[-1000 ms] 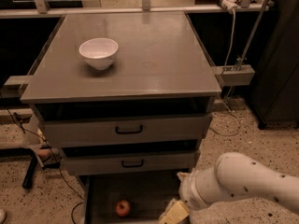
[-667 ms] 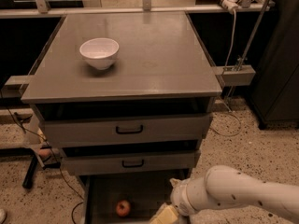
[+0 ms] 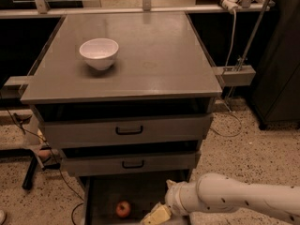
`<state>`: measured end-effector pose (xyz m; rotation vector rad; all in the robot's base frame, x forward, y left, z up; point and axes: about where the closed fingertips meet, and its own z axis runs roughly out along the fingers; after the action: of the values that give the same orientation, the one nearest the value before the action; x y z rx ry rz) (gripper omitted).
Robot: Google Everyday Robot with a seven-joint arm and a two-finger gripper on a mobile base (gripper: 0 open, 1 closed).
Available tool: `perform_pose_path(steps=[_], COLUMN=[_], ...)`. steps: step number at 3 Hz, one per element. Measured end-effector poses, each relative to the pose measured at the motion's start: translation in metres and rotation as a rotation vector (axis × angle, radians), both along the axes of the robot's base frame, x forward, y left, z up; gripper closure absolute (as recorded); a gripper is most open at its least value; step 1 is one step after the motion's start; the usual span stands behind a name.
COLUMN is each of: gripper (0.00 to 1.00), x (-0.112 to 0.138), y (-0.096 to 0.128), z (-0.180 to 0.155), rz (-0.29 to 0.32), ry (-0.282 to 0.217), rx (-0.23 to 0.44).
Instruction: Pick apple from bottom drawer and place on counter
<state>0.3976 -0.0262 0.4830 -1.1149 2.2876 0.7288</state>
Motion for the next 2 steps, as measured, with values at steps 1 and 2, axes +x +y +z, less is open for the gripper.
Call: perform_pose_path(steps=[1, 2], gripper=[0.00, 0.00], x=[-0.004, 0.005], y=[0.010, 0.010], z=[-0.029, -0.087], rz=[-0.015, -0.055], ry=[0.025, 0.018], rx=[-0.017, -0.019])
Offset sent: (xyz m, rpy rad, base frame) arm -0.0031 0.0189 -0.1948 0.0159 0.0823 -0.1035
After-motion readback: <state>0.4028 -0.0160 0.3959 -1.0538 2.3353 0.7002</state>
